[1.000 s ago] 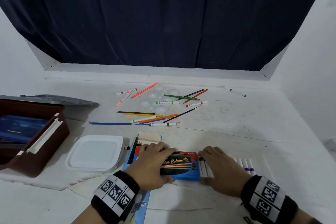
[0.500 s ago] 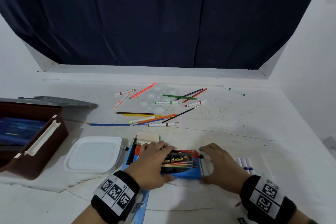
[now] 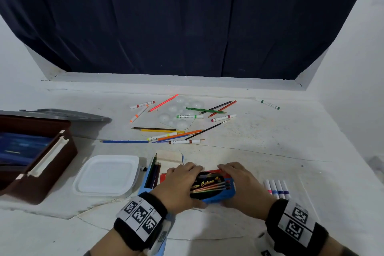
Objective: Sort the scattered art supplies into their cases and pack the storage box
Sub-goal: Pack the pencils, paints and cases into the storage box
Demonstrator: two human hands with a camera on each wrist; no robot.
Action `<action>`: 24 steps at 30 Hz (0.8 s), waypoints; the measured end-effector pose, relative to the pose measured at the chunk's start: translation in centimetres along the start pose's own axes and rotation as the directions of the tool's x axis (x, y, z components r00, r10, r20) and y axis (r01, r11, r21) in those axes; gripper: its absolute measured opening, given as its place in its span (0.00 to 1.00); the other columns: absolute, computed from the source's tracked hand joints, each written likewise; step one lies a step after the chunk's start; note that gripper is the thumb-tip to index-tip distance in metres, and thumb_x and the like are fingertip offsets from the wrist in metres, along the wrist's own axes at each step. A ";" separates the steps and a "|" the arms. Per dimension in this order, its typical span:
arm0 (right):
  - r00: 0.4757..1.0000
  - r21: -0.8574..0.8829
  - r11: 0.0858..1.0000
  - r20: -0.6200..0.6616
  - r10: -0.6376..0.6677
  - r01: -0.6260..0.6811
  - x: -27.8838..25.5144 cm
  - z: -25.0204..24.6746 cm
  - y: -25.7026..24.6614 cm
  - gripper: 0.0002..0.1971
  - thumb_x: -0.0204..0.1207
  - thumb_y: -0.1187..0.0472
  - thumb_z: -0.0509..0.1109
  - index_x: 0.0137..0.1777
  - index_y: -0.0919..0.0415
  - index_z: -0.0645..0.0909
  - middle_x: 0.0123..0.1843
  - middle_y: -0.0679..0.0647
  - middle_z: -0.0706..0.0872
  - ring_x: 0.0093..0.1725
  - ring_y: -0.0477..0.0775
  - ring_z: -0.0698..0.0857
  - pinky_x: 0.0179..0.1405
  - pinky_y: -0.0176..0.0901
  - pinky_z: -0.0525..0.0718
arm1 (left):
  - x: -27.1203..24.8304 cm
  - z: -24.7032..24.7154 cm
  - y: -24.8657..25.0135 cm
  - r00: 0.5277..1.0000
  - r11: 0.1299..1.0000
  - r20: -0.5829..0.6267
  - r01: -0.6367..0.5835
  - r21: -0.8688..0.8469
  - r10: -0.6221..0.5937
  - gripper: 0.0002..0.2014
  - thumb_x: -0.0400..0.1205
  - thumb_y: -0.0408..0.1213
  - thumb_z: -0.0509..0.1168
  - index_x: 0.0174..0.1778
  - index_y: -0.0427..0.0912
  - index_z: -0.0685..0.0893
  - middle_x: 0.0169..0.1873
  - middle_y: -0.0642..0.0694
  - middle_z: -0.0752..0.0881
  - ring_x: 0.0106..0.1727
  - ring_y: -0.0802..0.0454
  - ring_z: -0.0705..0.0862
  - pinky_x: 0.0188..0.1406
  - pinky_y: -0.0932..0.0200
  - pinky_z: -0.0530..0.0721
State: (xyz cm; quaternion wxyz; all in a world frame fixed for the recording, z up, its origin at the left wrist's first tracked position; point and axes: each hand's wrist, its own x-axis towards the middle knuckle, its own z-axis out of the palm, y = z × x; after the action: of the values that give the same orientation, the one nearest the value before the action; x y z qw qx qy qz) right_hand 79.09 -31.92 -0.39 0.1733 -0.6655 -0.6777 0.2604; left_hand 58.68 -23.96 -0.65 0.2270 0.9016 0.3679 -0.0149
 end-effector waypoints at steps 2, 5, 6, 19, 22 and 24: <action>0.999 -0.039 0.999 0.047 -0.006 0.008 0.1 0.0 -0.2 0.38 0.68 0.54 0.81 0.77 0.54 0.70 0.69 0.48 0.72 0.60 0.43 0.76 0.54 0.18 0.72 | -0.1 0.0 -0.4 1.000 1.000 0.014 -0.010 0.004 0.009 0.41 0.76 0.57 0.73 0.82 0.51 0.63 0.71 0.54 0.71 0.72 0.54 0.70 0.79 0.46 0.64; 0.995 -0.085 0.996 0.096 -0.021 0.030 0.5 0.2 -0.8 0.35 0.66 0.54 0.81 0.73 0.52 0.73 0.67 0.48 0.72 0.60 0.47 0.77 0.61 0.31 0.78 | -0.6 0.1 -1.3 0.998 0.999 0.027 -0.052 -0.016 0.052 0.37 0.75 0.57 0.74 0.78 0.55 0.68 0.68 0.56 0.73 0.69 0.55 0.73 0.76 0.46 0.67; 0.993 -0.117 0.993 0.118 -0.020 0.034 0.8 0.3 -1.0 0.37 0.65 0.52 0.82 0.74 0.52 0.72 0.68 0.48 0.72 0.62 0.48 0.76 0.65 0.37 0.78 | -0.9 0.0 -1.6 0.997 0.997 0.022 -0.073 -0.021 0.074 0.35 0.75 0.58 0.73 0.77 0.56 0.69 0.67 0.57 0.74 0.68 0.56 0.74 0.75 0.46 0.68; 0.993 -0.240 0.971 0.110 0.035 -0.008 3.0 1.6 -4.4 0.39 0.50 0.38 0.77 0.62 0.43 0.67 0.57 0.42 0.70 0.55 0.47 0.73 0.52 0.49 0.79 | -8.4 -3.1 -5.3 0.919 0.943 -0.373 -0.228 -0.241 0.127 0.20 0.85 0.54 0.65 0.73 0.60 0.76 0.61 0.65 0.77 0.64 0.63 0.78 0.63 0.63 0.79; 0.996 -0.086 0.992 -0.005 0.094 -0.094 2.9 1.8 -5.1 0.39 0.45 0.35 0.73 0.60 0.42 0.69 0.53 0.41 0.70 0.52 0.47 0.76 0.52 0.47 0.82 | -10.2 -4.8 -6.8 0.876 0.935 -0.479 -0.209 -0.286 0.050 0.15 0.85 0.52 0.66 0.68 0.60 0.81 0.53 0.63 0.81 0.58 0.61 0.82 0.55 0.69 0.77; 0.988 0.011 0.992 -0.093 0.126 -0.126 2.8 2.0 -5.7 0.39 0.45 0.36 0.76 0.60 0.43 0.71 0.53 0.40 0.72 0.51 0.45 0.78 0.50 0.39 0.81 | -11.2 -5.9 -8.0 0.846 0.931 -0.533 -0.204 -0.303 0.012 0.11 0.86 0.51 0.65 0.64 0.60 0.82 0.48 0.59 0.84 0.55 0.57 0.84 0.52 0.68 0.78</action>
State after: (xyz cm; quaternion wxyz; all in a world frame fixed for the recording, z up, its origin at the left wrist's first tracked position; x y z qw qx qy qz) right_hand 73.09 -29.26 1.00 0.1895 -0.7180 -0.6248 0.2411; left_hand 44.30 -23.81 3.62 0.2746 0.8364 0.3600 0.3089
